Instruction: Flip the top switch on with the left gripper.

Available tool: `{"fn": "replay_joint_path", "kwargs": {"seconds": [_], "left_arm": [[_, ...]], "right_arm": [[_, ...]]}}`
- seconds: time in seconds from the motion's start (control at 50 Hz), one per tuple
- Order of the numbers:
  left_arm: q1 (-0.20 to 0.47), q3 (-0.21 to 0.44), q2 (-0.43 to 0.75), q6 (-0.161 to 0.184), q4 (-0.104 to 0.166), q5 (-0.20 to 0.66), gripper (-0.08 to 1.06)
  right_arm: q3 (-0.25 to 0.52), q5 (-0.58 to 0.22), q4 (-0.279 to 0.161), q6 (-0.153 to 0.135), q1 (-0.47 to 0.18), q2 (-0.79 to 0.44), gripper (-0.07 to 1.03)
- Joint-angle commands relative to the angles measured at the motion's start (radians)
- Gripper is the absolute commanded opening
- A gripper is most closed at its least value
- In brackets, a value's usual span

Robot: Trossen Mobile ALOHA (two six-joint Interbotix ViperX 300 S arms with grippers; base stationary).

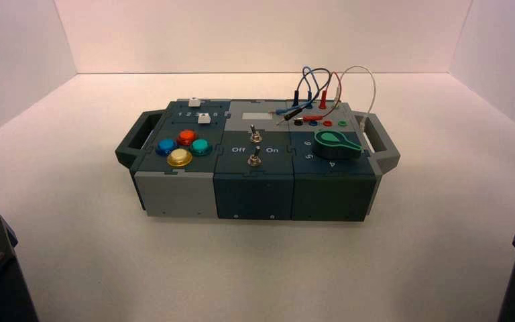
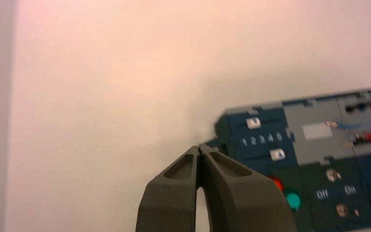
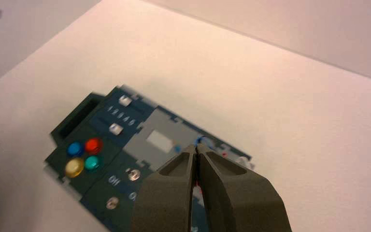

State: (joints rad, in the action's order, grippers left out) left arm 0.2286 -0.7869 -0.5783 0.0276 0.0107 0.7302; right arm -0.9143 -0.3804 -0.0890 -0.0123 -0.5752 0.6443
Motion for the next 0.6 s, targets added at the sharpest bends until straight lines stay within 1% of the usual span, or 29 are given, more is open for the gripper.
{"fn": "replay_joint_path", "kwargs": {"seconds": [0.02,0.08,0.16,0.32,0.6], "left_arm": [[0.025,0.037,0.031,0.006,0.002,0.0,-0.03],[0.028,0.043,0.048,0.009,0.003,0.002,-0.03],[0.029,0.064,0.089,0.012,0.021,0.017,-0.03],[0.028,0.091,0.146,0.011,0.023,0.035,-0.03],[0.029,0.091,0.219,0.011,0.037,0.035,-0.03]], "right_arm": [[0.051,-0.025,-0.009,0.006,-0.009,-0.015,-0.02],[0.058,-0.038,-0.009,0.006,-0.009,-0.023,-0.02],[0.063,-0.051,-0.009,0.006,-0.009,-0.044,-0.02],[0.063,-0.052,-0.011,0.005,-0.009,-0.078,-0.02],[0.064,-0.067,-0.009,-0.003,-0.018,-0.132,-0.02]]}}
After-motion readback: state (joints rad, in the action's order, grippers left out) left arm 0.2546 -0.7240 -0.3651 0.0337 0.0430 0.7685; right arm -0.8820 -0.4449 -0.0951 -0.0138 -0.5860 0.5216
